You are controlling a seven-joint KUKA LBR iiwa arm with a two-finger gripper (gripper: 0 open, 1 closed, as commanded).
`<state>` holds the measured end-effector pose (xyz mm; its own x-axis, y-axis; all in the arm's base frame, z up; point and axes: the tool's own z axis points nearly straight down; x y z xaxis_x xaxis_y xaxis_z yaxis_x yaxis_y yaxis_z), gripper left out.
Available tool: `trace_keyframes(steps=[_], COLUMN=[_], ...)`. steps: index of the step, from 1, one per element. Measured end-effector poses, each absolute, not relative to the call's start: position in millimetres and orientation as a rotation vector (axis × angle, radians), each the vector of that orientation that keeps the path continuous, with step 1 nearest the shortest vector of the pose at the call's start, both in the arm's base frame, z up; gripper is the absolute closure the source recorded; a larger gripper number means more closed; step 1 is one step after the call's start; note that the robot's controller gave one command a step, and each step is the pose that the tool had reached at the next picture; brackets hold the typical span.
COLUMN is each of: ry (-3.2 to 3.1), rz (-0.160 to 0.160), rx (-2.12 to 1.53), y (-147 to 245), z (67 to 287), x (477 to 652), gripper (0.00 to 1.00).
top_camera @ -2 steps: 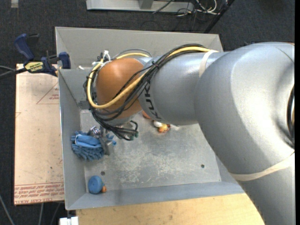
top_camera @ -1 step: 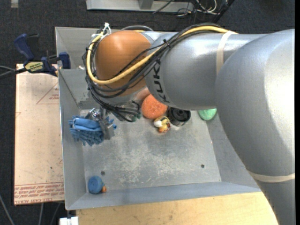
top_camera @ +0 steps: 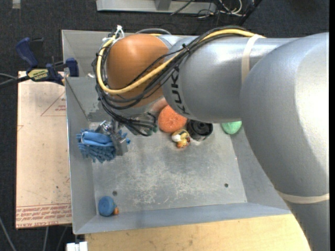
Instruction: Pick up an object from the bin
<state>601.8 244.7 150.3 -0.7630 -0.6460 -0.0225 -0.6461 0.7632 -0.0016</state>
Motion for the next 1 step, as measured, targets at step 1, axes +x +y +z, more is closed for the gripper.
trace_keyframes(steps=[1], ry=[2.893], rz=[0.009], rx=[-1.14], y=[243.4], z=[105.6], x=[610.3], gripper=[1.0])
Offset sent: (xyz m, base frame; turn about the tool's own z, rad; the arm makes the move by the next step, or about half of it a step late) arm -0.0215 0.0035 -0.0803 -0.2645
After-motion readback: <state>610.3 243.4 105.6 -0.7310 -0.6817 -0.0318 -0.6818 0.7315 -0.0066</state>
